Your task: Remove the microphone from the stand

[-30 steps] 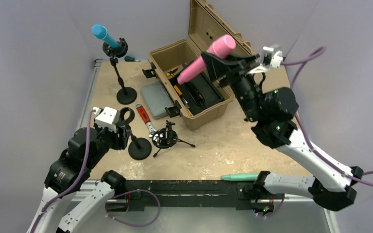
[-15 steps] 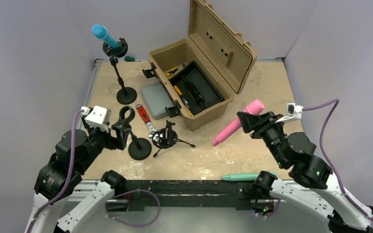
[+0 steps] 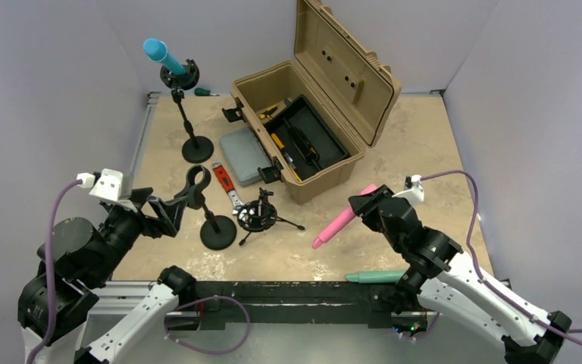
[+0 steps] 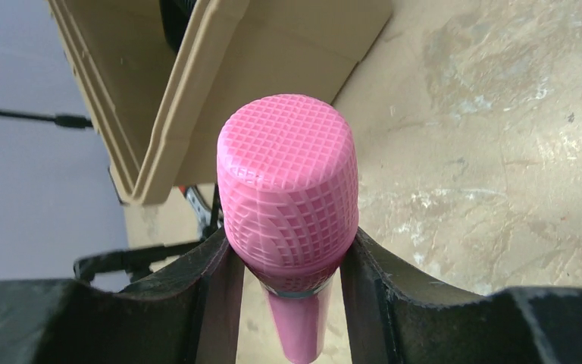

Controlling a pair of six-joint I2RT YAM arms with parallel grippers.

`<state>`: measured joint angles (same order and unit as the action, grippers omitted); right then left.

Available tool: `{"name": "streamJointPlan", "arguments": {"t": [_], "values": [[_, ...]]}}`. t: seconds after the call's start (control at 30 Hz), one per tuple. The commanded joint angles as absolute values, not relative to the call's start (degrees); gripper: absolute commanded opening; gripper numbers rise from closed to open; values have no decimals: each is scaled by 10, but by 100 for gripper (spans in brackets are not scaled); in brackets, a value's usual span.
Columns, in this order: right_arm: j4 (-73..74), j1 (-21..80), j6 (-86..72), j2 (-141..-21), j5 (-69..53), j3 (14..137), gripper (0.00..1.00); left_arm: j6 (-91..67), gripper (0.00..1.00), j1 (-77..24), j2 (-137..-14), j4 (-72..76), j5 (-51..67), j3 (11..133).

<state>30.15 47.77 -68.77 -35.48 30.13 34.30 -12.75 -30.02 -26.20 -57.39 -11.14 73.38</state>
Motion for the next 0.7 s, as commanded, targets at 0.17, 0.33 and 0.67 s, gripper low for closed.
{"name": "streamJointPlan", "arguments": {"t": [0.17,0.33,0.67], "values": [[221,304,-703,-392,171,277,0,-182,80,-300,-333,-598,-78,794],[238,283,-741,-433,174,264,0,-212,72,-300,-377,-598,-69,786],[224,281,-769,-434,185,219,23,-191,43,-300,-398,-574,-75,755]]}}
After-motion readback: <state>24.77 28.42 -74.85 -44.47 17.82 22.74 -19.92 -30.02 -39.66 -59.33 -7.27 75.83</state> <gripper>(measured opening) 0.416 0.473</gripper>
